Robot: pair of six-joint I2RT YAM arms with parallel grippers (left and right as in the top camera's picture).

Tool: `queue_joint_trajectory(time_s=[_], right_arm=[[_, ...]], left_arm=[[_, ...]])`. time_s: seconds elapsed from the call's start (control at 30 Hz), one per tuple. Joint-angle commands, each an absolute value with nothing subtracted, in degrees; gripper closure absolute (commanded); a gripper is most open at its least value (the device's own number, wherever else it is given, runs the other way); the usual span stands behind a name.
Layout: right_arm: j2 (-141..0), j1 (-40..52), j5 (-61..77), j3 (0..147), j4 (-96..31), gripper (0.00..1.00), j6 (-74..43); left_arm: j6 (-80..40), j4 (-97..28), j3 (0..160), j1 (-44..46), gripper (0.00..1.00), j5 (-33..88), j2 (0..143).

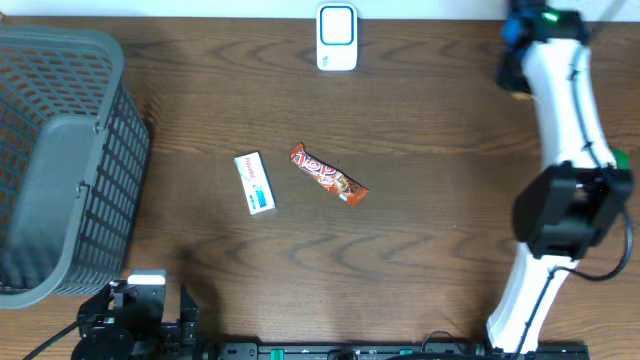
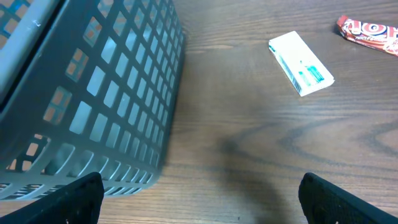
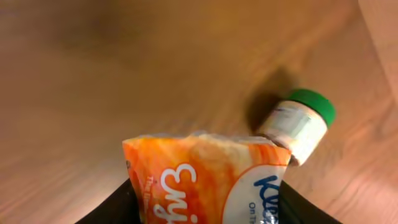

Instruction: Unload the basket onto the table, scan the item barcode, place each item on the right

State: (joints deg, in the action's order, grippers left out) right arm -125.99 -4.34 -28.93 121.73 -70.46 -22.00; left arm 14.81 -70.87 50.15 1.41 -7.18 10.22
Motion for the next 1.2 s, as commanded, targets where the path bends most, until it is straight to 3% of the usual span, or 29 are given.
queue_joint_trajectory(time_s=[0.0,0.1,0.23,0.4,0.57,0.6,0.73,0.83,1.17], right_arm=[[-126.8,-13.4,-28.6,112.0,-64.7,0.52,-23.8],[-126.8,-19.0,-26.0,106.0,-59.7,0.52,-23.8],[-125.0,-25.5,-13.6,110.0,-60.1,0.01,-23.7],[-118.4,-23.9,-2.5,126.9,-67.4,0.01,-23.8],[-109.7,-11.4,3.7,132.2,-70.6,0.01,-24.2],[-109.3,-5.1,4.0,132.2,-74.4,0.01,-26.6],[-111.7,10.9,2.1,128.7,-77.8,0.01,-27.7],[-114.4,20.7,1.6,124.1,-78.1,0.02,-14.6],[-116.1,38.5,-9.4,108.1,-65.6,0.02,-13.6]], left_arm=[[14.7,-70.9,50.5,1.7,0.01,-6.9,9.9],[14.7,-70.9,50.5,1.7,0.01,-6.8,9.9],[14.7,-70.9,50.5,1.7,0.01,-6.9,9.9],[14.7,-70.9,50.5,1.7,0.01,-6.9,9.9],[14.7,-70.9,50.5,1.7,0.01,-6.9,9.9],[14.7,-70.9,50.5,1.7,0.01,-6.8,9.9],[14.7,-70.9,50.5,1.7,0.01,-6.9,9.9],[14.7,-70.9,50.5,1.7,0.01,-6.9,9.9],[14.7,-71.0,50.5,1.7,0.01,-6.9,9.9]])
